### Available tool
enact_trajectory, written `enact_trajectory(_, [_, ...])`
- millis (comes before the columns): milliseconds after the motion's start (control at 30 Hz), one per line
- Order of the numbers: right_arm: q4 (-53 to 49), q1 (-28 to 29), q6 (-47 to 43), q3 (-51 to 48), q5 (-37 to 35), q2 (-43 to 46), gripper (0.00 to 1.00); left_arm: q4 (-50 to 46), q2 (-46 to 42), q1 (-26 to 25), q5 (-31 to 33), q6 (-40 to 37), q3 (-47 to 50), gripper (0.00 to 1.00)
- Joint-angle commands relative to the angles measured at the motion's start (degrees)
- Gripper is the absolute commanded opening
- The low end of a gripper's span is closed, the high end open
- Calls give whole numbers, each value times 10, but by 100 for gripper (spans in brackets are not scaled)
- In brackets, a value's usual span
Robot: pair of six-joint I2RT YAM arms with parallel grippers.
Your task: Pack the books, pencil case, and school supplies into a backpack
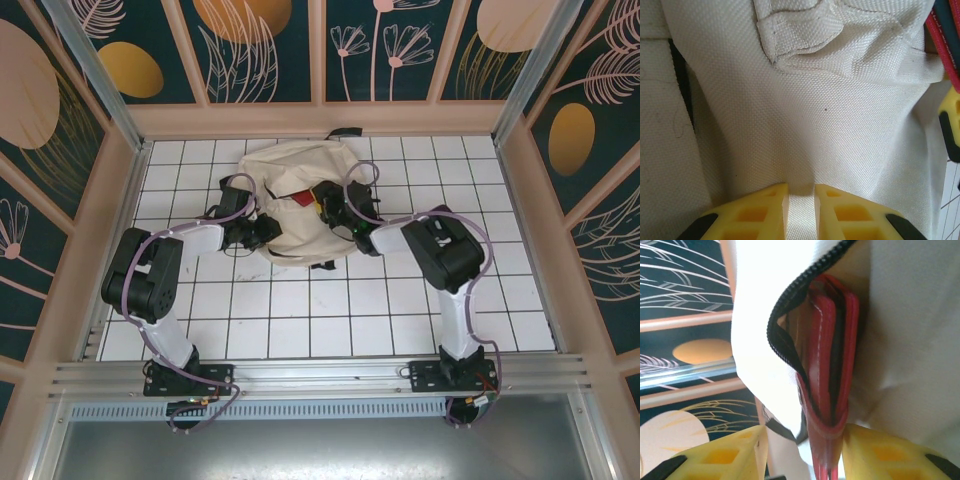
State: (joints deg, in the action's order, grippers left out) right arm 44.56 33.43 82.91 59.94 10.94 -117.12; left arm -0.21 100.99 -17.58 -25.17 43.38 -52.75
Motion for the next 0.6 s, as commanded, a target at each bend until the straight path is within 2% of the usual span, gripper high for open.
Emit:
enact_trajectory(0, [-123,-11,-49,-5,74,48,43,-2,-7,-4,-10,3,3,22])
enact_trajectory(67, [-141,-12,-62,-3,88,50,41,-2,-7,-4,-8,2,1,23])
enact_trajectory(133, [-158,-14,-67,8,98,40,36,-1,-6,-4,-8,3,0,24])
enact_trajectory(367, [-191,-17,-79,66,97,-10,22,-3,-5,-4,-8,4,-1,24])
enact_trajectory(567, [-159,-18,-83,94,103,-38,10,-9,-3,-4,-7,1,7,23])
